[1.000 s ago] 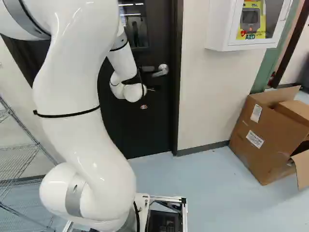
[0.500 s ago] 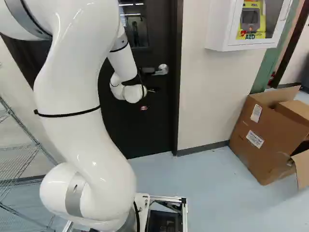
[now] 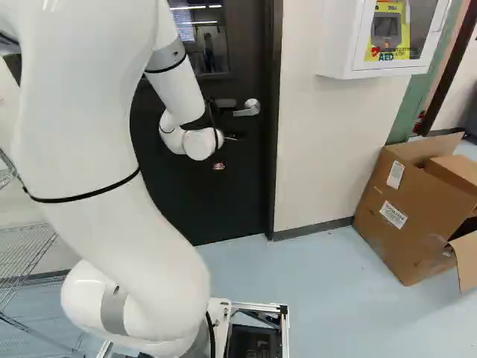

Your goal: Open the door and move inside

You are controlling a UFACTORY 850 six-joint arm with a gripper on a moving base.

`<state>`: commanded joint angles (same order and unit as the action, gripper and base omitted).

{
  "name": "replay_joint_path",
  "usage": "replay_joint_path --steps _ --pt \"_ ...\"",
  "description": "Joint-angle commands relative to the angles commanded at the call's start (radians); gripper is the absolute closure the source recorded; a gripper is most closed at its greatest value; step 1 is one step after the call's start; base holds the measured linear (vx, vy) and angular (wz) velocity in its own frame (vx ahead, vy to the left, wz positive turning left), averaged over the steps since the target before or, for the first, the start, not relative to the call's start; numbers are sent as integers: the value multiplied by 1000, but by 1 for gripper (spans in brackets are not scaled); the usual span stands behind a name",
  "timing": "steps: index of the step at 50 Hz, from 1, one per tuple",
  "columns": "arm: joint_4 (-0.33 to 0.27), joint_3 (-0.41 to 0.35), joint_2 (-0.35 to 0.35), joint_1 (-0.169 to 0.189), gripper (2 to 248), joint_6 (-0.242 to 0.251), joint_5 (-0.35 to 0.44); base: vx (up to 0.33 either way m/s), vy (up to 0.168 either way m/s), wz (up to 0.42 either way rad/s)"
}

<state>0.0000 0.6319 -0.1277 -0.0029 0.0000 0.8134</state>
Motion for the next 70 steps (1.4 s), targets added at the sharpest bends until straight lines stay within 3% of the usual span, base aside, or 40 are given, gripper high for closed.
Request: replay_joint_path --steps 52,70 --pt "0 13 105 0 3 0 0 0 0 0" --pt "0 74 85 5 3 0 0 0 0 0"
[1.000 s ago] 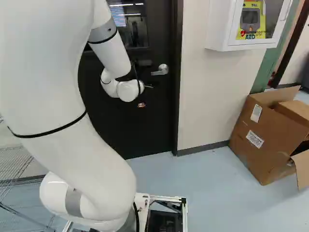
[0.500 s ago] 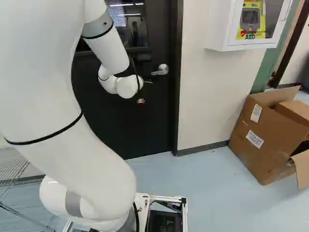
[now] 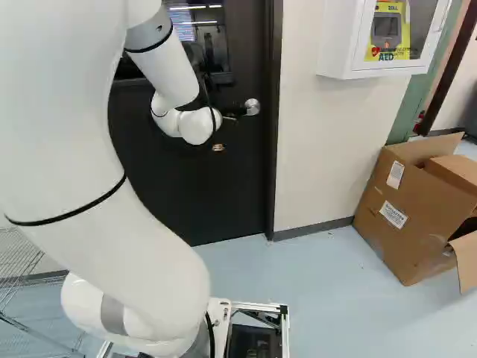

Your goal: Open the door and move inside

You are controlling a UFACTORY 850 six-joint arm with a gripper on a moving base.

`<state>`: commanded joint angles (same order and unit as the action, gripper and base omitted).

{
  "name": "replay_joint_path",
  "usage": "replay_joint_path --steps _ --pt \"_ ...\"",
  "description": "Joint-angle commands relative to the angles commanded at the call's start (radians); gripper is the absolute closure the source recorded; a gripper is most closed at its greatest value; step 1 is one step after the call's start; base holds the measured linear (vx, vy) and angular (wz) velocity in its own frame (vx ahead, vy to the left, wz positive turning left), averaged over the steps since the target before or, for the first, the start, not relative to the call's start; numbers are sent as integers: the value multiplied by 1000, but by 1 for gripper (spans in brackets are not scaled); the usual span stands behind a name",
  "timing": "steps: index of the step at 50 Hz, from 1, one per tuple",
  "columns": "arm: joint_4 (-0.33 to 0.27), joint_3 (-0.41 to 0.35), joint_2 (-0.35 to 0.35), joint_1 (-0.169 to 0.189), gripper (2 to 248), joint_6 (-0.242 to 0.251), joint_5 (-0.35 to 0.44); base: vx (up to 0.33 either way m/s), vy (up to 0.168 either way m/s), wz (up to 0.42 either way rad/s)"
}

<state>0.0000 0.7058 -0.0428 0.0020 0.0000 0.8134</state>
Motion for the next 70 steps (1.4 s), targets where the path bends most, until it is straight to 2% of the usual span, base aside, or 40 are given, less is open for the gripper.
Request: replay_joint_path --steps 23,70 --pt "0 86 -68 4 3 0 0 0 0 0" --pt "0 78 -156 13 3 0 0 0 0 0"
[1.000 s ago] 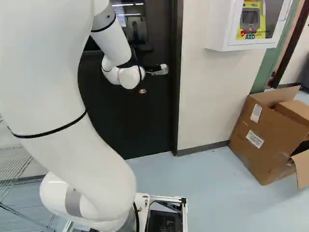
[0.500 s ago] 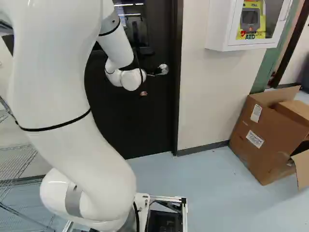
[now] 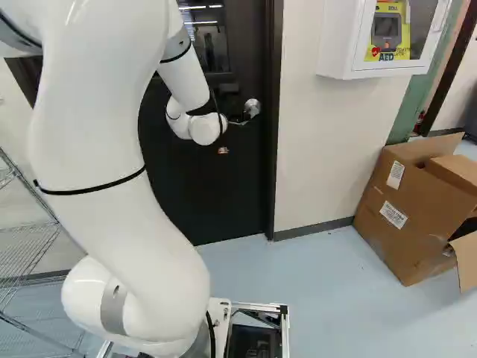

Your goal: Open the door and move inside

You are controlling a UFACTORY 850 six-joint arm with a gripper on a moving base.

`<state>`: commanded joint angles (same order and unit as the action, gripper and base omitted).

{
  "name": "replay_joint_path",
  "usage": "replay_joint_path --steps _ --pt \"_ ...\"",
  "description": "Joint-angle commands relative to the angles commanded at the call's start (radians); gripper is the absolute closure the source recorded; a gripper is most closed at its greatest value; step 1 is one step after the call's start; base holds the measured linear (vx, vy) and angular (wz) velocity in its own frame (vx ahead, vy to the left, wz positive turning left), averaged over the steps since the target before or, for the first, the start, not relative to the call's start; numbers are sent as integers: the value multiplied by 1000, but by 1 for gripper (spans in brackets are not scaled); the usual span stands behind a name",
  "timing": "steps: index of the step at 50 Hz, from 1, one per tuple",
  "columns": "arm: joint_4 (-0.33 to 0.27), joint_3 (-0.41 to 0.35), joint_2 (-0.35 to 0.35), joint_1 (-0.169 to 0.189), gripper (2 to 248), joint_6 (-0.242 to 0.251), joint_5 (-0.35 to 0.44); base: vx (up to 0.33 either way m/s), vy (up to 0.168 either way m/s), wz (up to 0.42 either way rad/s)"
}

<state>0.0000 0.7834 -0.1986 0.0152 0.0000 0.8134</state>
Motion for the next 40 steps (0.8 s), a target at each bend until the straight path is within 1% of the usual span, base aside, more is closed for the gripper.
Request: replay_joint_path --steps 40 --pt "0 -7 -75 0 3 0 0 0 0 0"
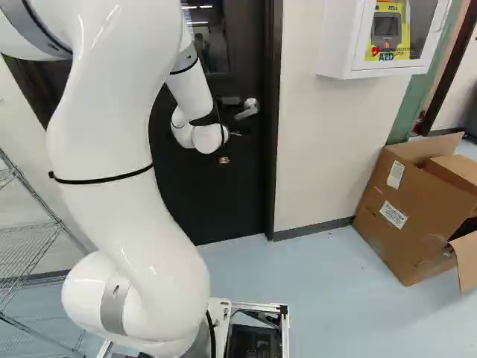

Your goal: Open the door and move inside

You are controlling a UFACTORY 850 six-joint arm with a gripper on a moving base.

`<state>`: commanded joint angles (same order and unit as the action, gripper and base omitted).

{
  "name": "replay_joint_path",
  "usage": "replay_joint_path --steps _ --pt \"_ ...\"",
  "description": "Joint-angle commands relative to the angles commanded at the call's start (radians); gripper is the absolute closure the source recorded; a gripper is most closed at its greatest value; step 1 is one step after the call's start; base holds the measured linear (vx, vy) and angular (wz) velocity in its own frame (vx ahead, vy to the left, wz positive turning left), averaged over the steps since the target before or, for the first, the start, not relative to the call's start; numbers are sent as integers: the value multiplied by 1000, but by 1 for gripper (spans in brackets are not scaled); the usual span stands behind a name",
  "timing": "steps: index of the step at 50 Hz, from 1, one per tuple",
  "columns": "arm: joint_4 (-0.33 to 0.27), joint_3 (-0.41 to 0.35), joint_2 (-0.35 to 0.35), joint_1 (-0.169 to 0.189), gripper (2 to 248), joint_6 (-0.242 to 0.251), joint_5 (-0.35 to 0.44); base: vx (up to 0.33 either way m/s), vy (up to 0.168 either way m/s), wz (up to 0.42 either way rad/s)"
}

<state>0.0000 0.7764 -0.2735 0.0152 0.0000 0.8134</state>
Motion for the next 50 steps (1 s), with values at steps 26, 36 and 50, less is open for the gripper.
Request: replay_joint_path --steps 26,36,50 --pt "43 66 -59 -1 3 0 -3 0 0 0" --pt "48 122 -106 -6 3 0 -4 0 0 0" --pt "48 202 -170 -15 3 0 -4 0 0 0"
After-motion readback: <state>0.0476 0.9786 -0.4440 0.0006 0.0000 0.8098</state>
